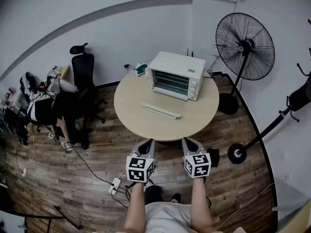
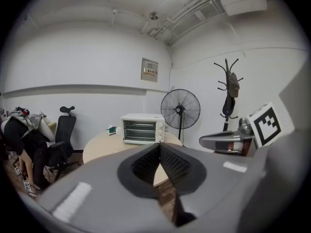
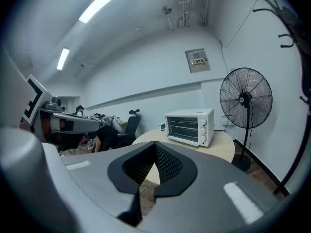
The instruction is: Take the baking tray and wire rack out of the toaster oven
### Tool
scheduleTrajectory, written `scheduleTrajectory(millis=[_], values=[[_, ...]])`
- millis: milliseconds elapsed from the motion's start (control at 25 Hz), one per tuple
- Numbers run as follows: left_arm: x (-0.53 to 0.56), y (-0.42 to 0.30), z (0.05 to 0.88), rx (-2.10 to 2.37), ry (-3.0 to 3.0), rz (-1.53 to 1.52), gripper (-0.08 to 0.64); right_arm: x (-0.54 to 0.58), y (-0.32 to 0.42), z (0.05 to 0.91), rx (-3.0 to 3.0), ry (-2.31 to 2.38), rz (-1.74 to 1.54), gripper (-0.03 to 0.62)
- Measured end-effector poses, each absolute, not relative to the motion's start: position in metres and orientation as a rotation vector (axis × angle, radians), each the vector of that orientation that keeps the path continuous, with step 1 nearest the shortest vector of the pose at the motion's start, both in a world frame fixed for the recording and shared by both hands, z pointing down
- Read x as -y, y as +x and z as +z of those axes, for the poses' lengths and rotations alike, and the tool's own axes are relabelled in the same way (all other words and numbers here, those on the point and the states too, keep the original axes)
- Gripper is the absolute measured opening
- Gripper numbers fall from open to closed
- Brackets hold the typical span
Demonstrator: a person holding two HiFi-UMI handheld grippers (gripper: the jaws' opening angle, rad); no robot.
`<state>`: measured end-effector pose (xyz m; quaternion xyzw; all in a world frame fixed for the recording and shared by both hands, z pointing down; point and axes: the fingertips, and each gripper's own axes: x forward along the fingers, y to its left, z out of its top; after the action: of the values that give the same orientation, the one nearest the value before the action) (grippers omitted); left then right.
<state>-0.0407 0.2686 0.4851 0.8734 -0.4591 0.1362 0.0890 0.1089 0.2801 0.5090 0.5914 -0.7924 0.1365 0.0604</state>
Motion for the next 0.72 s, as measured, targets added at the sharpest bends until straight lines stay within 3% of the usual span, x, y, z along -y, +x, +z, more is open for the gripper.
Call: scheduleTrajectory(millis=[720], values=[[-0.261, -0.061, 0.49, 1.375, 2.592, 0.291, 0.055, -0.272, 0.101, 0.511, 2.406, 1.81, 0.433, -0.005]])
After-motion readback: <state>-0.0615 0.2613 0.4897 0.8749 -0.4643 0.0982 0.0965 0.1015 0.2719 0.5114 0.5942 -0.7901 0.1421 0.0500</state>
